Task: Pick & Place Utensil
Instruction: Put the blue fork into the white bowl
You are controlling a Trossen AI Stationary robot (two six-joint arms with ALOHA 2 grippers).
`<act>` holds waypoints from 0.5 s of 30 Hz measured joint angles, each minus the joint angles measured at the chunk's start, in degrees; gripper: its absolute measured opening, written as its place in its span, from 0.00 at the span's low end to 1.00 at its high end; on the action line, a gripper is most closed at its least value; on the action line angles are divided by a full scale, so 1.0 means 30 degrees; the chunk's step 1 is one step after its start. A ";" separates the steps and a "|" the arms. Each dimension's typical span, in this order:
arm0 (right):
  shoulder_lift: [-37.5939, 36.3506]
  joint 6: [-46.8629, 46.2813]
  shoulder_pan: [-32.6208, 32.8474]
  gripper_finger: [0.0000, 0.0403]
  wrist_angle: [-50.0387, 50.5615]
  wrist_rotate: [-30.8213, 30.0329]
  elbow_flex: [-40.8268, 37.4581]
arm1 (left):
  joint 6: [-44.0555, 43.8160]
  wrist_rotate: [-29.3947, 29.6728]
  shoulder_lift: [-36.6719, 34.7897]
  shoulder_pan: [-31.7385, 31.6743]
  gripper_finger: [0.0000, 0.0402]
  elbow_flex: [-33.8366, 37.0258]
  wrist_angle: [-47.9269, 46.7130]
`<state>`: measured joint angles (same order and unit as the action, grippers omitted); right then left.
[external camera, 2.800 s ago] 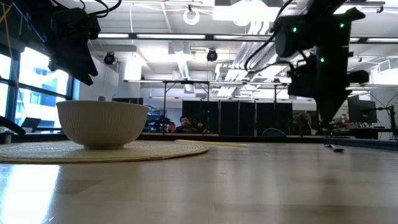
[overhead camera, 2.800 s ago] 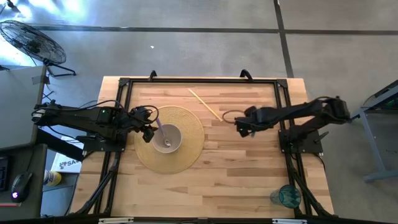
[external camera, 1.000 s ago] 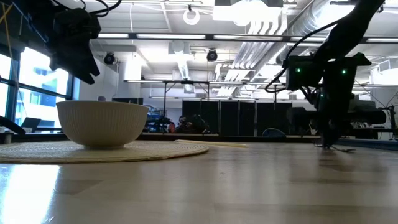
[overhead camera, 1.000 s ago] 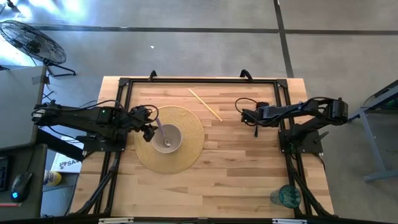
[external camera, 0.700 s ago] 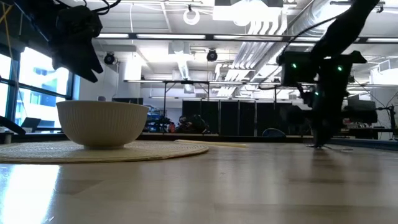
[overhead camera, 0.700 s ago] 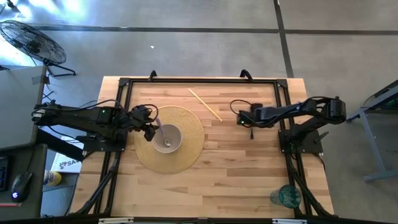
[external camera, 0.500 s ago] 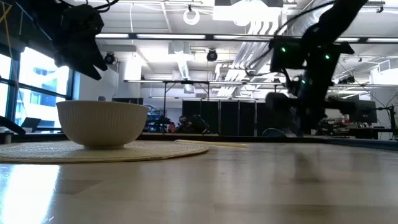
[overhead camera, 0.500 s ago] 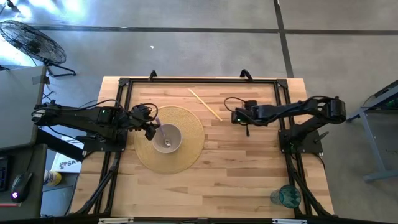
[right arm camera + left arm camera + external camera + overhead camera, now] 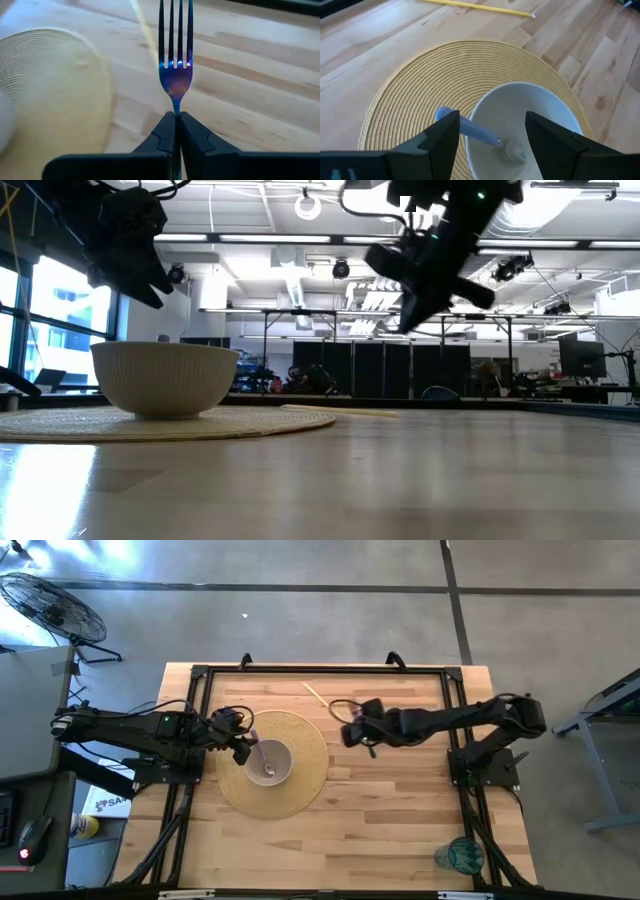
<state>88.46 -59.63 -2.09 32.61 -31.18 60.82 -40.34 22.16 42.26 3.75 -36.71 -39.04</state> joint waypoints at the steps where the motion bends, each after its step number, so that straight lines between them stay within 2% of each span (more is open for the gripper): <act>1: 0.0462 0.0319 0.0173 0.01 -0.0011 0.0007 0.0618 | 0.0000 0.0033 0.0000 0.0007 0.55 0.0000 0.0013; 7: 0.3850 0.1986 0.0861 0.01 0.0042 0.0912 0.4646 | 0.0363 -0.0136 -0.0186 0.0007 0.55 -0.0074 -0.0257; 15: 0.8106 0.4990 0.1659 0.01 0.0704 0.2376 1.0517 | -0.0631 0.0034 -0.2084 0.0007 0.55 -0.1027 -0.3749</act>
<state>112.78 -44.66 2.89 34.72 -24.05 92.37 -42.23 22.27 36.01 3.77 -39.79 -50.29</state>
